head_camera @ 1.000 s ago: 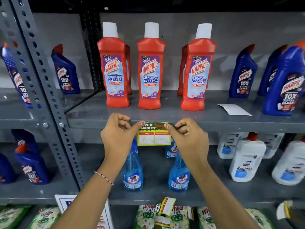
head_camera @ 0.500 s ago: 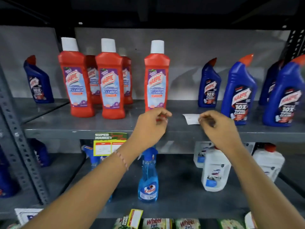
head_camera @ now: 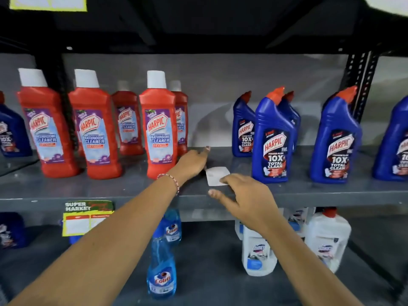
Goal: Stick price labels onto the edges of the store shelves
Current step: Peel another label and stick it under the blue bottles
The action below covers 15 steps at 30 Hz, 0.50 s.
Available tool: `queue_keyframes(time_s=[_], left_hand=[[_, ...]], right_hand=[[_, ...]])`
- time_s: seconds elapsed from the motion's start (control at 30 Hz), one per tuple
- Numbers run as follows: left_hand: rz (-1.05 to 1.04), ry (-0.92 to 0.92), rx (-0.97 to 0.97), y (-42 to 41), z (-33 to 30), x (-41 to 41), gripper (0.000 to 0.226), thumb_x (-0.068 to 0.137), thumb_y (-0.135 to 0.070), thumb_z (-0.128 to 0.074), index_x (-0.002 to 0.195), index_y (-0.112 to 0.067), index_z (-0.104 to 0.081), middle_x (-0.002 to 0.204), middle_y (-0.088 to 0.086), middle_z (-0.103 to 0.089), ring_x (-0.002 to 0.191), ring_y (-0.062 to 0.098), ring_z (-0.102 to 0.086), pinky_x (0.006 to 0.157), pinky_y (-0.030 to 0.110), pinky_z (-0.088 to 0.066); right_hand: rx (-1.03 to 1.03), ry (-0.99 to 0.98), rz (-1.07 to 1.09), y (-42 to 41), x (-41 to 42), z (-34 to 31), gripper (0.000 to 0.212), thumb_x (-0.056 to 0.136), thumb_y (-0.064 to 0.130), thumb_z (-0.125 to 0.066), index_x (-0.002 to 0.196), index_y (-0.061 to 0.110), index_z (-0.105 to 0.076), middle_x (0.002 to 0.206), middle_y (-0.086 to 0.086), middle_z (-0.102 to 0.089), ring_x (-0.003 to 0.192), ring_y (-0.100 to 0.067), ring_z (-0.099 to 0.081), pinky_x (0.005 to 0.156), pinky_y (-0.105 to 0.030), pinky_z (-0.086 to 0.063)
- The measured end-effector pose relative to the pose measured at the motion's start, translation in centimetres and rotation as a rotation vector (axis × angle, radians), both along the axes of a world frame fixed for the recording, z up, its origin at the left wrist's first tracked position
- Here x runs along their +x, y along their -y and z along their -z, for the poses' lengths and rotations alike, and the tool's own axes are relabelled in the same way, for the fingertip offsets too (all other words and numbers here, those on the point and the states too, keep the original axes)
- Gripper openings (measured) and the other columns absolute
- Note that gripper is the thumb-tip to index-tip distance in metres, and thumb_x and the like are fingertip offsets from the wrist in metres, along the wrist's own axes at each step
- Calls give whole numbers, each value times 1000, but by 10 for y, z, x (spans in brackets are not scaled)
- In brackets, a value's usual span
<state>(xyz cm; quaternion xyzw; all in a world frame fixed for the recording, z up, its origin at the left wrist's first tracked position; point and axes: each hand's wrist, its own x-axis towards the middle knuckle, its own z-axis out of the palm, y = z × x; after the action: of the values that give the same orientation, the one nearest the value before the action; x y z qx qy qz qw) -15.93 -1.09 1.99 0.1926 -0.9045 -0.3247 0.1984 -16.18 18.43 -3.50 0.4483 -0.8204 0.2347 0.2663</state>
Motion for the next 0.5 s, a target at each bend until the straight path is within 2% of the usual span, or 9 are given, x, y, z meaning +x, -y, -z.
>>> queue_keyframes(time_s=[0.1,0.17,0.23,0.33,0.4,0.43,0.5], left_hand=[[3,-74,-35,-1,1,4,68,103,-52,-29,86,-3,-72,85,13,-72,79,25,-64,83,31,-44],[46,-122,-27,-5,2,7,66,102,-53,-30,88,-8,-75,66,5,-68,66,17,-63,77,31,-46],[132,-91,37,-8,0,14,67,102,-54,-29,86,-12,-79,58,3,-67,62,14,-62,71,28,-46],[242,-19,161,-10,-3,33,72,100,-58,-29,80,-14,-82,63,1,-74,68,11,-64,69,25,-44],[259,-46,199,-13,0,56,70,97,-64,-31,81,-19,-82,74,-1,-79,76,11,-70,75,25,-46],[260,-75,217,-17,3,70,69,94,-68,-33,83,-22,-82,78,-3,-80,79,10,-72,78,26,-47],[277,-178,220,-28,13,96,62,84,-76,-44,86,-26,-81,83,-8,-80,80,3,-72,80,26,-47]], right_hand=[[-19,-15,-4,0,0,2,83,74,88,-42,125,25,-60,118,10,-67,105,-12,-62,82,-29,-54],[-75,-21,-14,-1,0,4,80,73,85,-50,126,26,-61,117,11,-68,104,-11,-62,81,-28,-53],[-152,-6,-51,-2,2,5,68,76,77,-58,121,26,-66,111,10,-70,99,-10,-63,78,-25,-51],[-288,11,-121,-9,5,5,36,86,52,-67,105,21,-73,97,8,-73,87,-11,-64,74,-29,-53],[-339,20,-153,-16,7,6,15,94,31,-65,98,18,-72,86,10,-70,78,-9,-60,70,-33,-53],[-363,37,-172,-20,8,8,11,97,24,-63,95,16,-70,81,11,-68,73,-8,-58,67,-31,-52],[-479,162,-225,-31,12,12,11,98,18,-61,91,13,-67,70,16,-60,65,-5,-54,59,-19,-45]])
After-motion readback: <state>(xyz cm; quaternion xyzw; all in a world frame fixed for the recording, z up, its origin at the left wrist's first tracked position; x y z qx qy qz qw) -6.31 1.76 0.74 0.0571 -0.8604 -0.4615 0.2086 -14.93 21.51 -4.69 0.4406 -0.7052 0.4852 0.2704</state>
